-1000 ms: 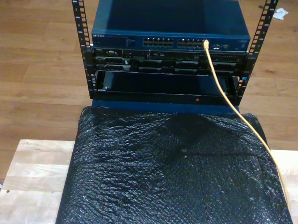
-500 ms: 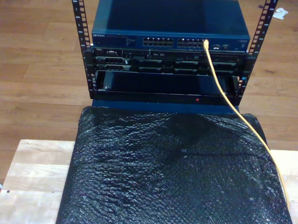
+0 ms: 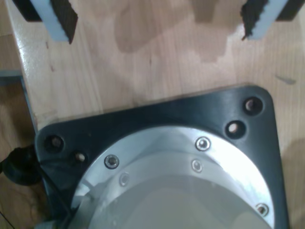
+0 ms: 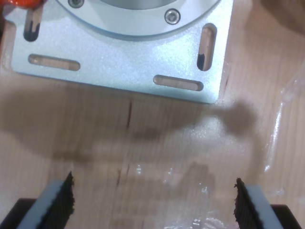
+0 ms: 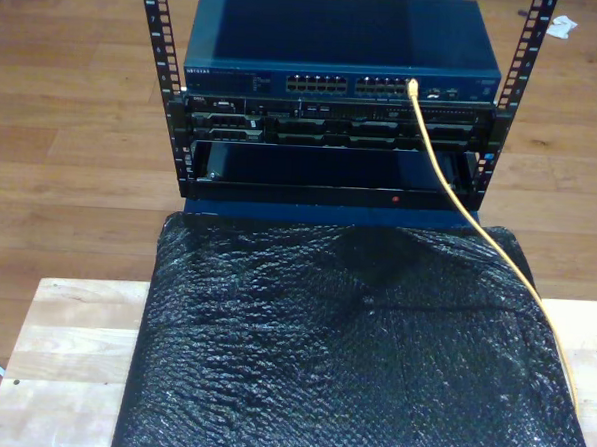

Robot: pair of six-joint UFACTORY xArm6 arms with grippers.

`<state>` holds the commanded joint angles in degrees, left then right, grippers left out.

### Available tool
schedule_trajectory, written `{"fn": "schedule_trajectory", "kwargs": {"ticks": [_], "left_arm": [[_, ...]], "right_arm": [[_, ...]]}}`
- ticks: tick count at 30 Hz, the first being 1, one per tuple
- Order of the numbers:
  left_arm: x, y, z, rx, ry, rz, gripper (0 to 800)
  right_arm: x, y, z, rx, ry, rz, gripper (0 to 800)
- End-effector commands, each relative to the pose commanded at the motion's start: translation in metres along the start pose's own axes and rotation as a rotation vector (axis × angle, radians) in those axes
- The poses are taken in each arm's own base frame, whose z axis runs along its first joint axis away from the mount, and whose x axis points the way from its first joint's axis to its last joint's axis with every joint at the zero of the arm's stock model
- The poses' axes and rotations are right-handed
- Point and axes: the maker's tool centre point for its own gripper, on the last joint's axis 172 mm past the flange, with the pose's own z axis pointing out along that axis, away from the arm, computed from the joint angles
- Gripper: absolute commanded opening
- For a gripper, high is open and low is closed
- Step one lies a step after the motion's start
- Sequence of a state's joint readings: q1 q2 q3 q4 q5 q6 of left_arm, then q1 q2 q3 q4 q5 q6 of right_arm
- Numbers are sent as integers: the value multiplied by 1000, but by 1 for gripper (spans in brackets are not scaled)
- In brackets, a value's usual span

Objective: Grab the cable and plug it in

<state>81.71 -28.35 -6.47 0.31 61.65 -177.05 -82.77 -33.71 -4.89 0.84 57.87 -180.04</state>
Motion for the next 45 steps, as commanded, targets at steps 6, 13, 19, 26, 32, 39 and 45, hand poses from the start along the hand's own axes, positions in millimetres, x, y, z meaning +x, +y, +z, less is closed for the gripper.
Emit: {"fn": "schedule_trajectory", "kwargs": {"ticks": [6,13,19,26,32,39,45], "left_arm": [[0,0,0,0,0,2,800],[0,0,0,0,2,2,800],[0,0,0,0,0,0,800],[0,0,0,0,0,0,800],[0,0,0,0,0,0,800],[0,0,0,0,0,0,800],[0,0,0,0,2,0,800]], "right_arm": [[-2,0,2,-2,-11,5,799],[-9,-1,3,-3,-55,8,799],[-9,-1,5,-1,-64,8,799],[-9,-1,5,-1,-64,8,799],[-9,-1,5,-1,-64,6,799],[-9,-1,5,-1,-64,8,799],[-10,-1,5,-1,-66,8,799]]}}
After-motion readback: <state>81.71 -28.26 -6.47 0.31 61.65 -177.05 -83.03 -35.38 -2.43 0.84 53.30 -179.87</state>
